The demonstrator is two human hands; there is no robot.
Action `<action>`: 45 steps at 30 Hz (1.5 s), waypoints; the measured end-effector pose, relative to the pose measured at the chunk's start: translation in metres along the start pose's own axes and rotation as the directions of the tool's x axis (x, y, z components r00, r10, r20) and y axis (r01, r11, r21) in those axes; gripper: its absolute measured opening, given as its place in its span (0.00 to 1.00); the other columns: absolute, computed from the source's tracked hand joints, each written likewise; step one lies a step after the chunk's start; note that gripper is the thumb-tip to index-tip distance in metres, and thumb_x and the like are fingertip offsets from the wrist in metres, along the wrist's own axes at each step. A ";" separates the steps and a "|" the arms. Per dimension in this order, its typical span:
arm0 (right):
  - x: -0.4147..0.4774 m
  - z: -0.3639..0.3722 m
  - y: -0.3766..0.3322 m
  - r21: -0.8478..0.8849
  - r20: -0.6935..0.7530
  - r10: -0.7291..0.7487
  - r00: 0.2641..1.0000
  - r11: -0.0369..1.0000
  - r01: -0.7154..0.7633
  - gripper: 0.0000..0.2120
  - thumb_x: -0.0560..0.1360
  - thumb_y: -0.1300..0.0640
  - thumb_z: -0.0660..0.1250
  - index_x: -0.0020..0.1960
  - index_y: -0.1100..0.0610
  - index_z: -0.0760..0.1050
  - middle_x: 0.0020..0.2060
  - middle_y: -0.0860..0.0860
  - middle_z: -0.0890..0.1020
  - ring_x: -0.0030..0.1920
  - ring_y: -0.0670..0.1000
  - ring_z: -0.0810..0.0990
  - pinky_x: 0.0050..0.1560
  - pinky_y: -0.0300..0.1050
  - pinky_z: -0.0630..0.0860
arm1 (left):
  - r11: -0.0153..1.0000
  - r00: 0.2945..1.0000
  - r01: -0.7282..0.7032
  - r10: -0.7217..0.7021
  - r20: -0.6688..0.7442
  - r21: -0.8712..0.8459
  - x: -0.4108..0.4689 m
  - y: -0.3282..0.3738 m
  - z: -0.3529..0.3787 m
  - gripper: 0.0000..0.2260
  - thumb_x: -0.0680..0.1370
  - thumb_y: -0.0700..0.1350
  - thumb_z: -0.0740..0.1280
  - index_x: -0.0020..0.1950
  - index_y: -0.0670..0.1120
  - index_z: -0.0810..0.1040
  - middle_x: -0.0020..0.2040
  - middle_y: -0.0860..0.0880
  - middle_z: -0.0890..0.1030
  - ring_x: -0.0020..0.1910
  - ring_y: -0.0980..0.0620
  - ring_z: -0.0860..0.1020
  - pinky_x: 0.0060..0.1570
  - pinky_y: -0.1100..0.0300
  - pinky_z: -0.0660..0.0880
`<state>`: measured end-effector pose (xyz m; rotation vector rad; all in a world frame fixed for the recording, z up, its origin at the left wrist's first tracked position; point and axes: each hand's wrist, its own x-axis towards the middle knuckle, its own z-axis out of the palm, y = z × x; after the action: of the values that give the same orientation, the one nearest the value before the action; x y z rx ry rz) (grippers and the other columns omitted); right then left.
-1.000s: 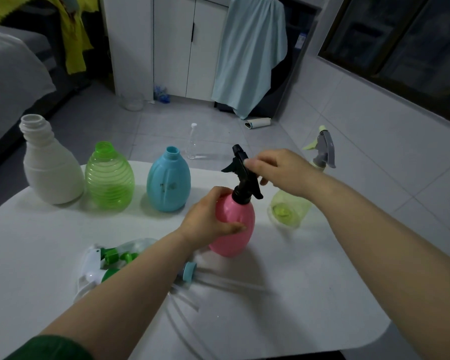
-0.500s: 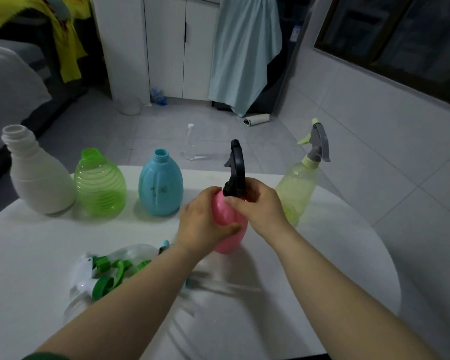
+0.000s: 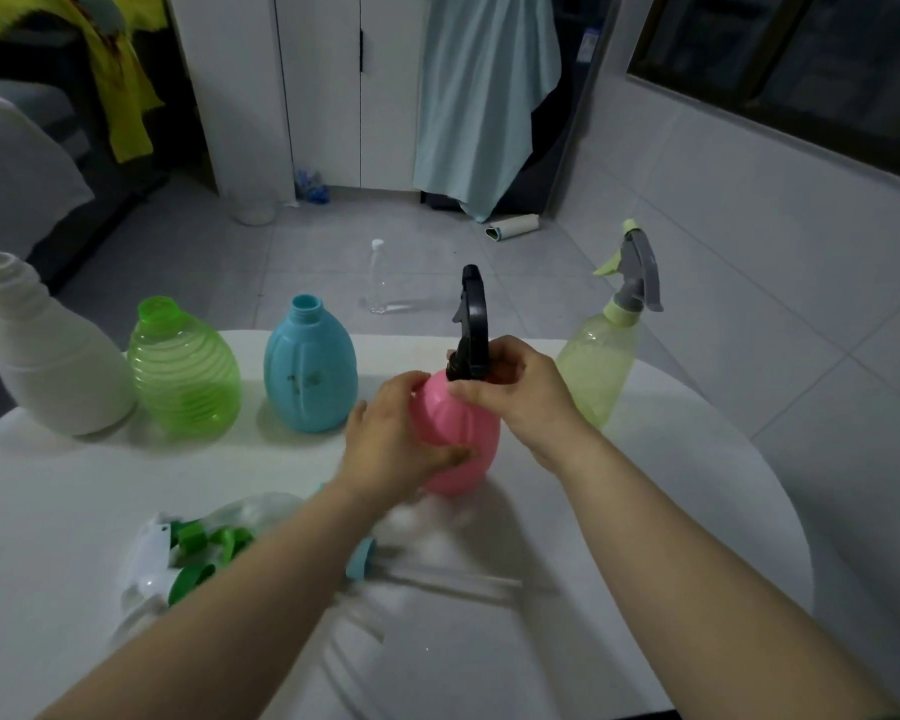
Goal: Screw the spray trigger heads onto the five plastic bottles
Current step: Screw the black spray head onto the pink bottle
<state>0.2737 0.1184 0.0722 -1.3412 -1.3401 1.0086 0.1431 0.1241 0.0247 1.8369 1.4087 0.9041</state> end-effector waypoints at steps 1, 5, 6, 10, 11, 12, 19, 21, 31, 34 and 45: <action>0.001 -0.003 -0.002 0.000 0.054 0.014 0.998 1.000 -0.014 0.13 0.63 0.67 0.72 0.39 0.52 0.73 0.49 0.58 0.81 0.52 0.54 0.79 0.56 0.46 0.75 | 0.999 0.995 -0.013 0.018 0.103 -0.050 0.006 0.000 -0.007 0.37 0.59 0.46 0.76 0.65 0.48 0.63 0.60 0.46 0.73 0.58 0.46 0.71 0.61 0.47 0.68; 0.000 -0.005 0.000 0.014 0.102 -0.019 0.995 1.000 0.017 0.13 0.63 0.67 0.72 0.39 0.52 0.73 0.47 0.56 0.81 0.48 0.50 0.80 0.53 0.40 0.76 | 0.993 0.948 -0.058 0.088 0.307 -0.107 0.019 0.002 -0.017 0.36 0.60 0.42 0.75 0.65 0.50 0.64 0.53 0.53 0.73 0.52 0.52 0.72 0.48 0.61 0.70; -0.001 -0.002 0.003 0.028 0.057 -0.041 0.998 0.999 0.039 0.13 0.64 0.67 0.71 0.39 0.51 0.73 0.45 0.55 0.81 0.48 0.50 0.79 0.54 0.41 0.76 | 0.990 0.956 -0.051 0.087 0.280 -0.134 0.018 0.002 -0.015 0.35 0.60 0.42 0.75 0.64 0.50 0.65 0.52 0.53 0.73 0.52 0.52 0.72 0.46 0.63 0.69; -0.007 0.015 0.017 0.011 -0.179 -0.097 0.979 0.995 0.101 0.14 0.65 0.64 0.71 0.37 0.47 0.72 0.39 0.45 0.80 0.44 0.44 0.79 0.48 0.33 0.74 | 0.977 0.983 -0.050 0.085 0.165 -0.209 0.012 -0.003 -0.007 0.35 0.59 0.41 0.76 0.63 0.49 0.67 0.54 0.50 0.75 0.53 0.48 0.74 0.52 0.56 0.72; -0.008 0.017 0.018 0.004 -0.210 -0.109 0.972 0.994 0.112 0.14 0.65 0.64 0.71 0.38 0.46 0.71 0.39 0.43 0.79 0.43 0.41 0.78 0.46 0.29 0.74 | 0.975 0.985 -0.052 0.086 0.151 -0.215 0.012 -0.003 -0.005 0.35 0.59 0.40 0.76 0.63 0.49 0.67 0.55 0.49 0.75 0.54 0.48 0.74 0.53 0.54 0.73; -0.008 0.017 0.016 -0.007 -0.206 -0.112 0.972 0.994 0.113 0.14 0.65 0.64 0.71 0.38 0.47 0.72 0.39 0.43 0.79 0.43 0.40 0.78 0.46 0.28 0.73 | 0.975 0.986 -0.049 0.082 0.144 -0.217 0.011 -0.003 -0.005 0.35 0.59 0.40 0.76 0.63 0.49 0.67 0.56 0.48 0.75 0.54 0.48 0.74 0.54 0.54 0.72; 0.006 -0.019 -0.015 -0.139 0.283 0.041 0.958 0.990 -0.002 0.15 0.67 0.67 0.68 0.52 0.55 0.75 0.50 0.50 0.79 0.53 0.46 0.77 0.59 0.37 0.72 | 0.985 0.972 -0.024 0.064 0.227 -0.174 0.016 -0.002 -0.007 0.37 0.59 0.44 0.76 0.64 0.50 0.64 0.55 0.53 0.71 0.53 0.53 0.70 0.48 0.59 0.68; 0.004 -0.013 -0.011 -0.149 0.211 -0.009 0.978 0.988 0.041 0.15 0.68 0.67 0.68 0.53 0.57 0.75 0.48 0.50 0.79 0.52 0.46 0.77 0.57 0.35 0.72 | 0.981 0.977 -0.024 0.064 0.206 -0.193 0.016 -0.003 -0.006 0.37 0.59 0.43 0.77 0.64 0.50 0.65 0.55 0.53 0.71 0.53 0.53 0.70 0.48 0.60 0.68; -0.012 0.014 0.008 -0.258 -0.225 -0.155 0.962 0.962 0.095 0.13 0.68 0.59 0.69 0.52 0.55 0.77 0.49 0.57 0.82 0.53 0.54 0.78 0.54 0.42 0.71 | 0.976 0.975 -0.032 0.078 0.207 -0.217 0.016 -0.006 -0.003 0.35 0.59 0.42 0.76 0.63 0.52 0.66 0.54 0.52 0.72 0.52 0.52 0.72 0.43 0.67 0.69; -0.015 0.020 0.006 -0.274 -0.255 -0.172 0.951 0.957 0.099 0.12 0.68 0.59 0.68 0.52 0.57 0.77 0.48 0.56 0.83 0.55 0.56 0.77 0.59 0.40 0.68 | 0.975 0.978 -0.035 0.079 0.196 -0.219 0.014 -0.004 -0.003 0.34 0.59 0.41 0.76 0.61 0.52 0.66 0.53 0.53 0.72 0.52 0.52 0.72 0.41 0.69 0.69; 0.014 -0.006 -0.018 -0.328 -0.143 -0.054 0.988 0.945 0.005 0.12 0.66 0.60 0.69 0.49 0.56 0.78 0.46 0.53 0.82 0.47 0.51 0.78 0.46 0.41 0.71 | 0.986 0.985 -0.116 0.099 0.141 0.118 0.005 0.006 -0.020 0.32 0.68 0.52 0.69 0.68 0.46 0.60 0.69 0.45 0.68 0.66 0.45 0.66 0.67 0.49 0.62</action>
<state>0.2767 0.1311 0.0923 -1.6039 -1.4506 0.6667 0.1308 0.1294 0.0412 2.0460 1.3198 0.7427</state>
